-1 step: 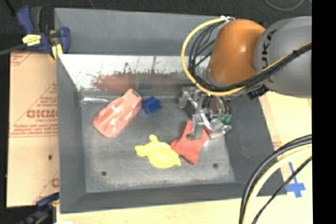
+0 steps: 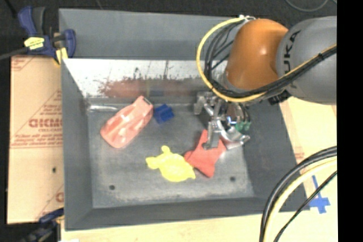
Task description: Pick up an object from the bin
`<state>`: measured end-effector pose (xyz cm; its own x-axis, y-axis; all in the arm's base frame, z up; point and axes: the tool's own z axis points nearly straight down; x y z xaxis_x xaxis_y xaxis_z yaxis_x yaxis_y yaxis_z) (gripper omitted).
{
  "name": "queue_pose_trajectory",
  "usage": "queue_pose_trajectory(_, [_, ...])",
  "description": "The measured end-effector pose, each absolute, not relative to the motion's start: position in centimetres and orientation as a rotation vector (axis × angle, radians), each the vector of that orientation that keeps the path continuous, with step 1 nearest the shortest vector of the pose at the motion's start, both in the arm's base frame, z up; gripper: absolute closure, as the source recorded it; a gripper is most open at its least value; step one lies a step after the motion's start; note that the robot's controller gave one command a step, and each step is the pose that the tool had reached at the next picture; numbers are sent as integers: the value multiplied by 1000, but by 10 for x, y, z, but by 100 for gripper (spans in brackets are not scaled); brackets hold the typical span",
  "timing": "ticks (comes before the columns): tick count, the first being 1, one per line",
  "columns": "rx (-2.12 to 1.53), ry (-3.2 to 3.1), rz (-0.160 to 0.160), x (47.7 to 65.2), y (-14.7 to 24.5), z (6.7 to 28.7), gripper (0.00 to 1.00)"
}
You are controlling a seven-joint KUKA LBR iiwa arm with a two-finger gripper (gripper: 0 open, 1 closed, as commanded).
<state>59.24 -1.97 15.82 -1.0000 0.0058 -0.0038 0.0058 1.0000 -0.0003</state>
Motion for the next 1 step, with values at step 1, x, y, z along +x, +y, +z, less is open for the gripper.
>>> queue_pose_trajectory(1, [-116,3131,0,592,-27,146,0])
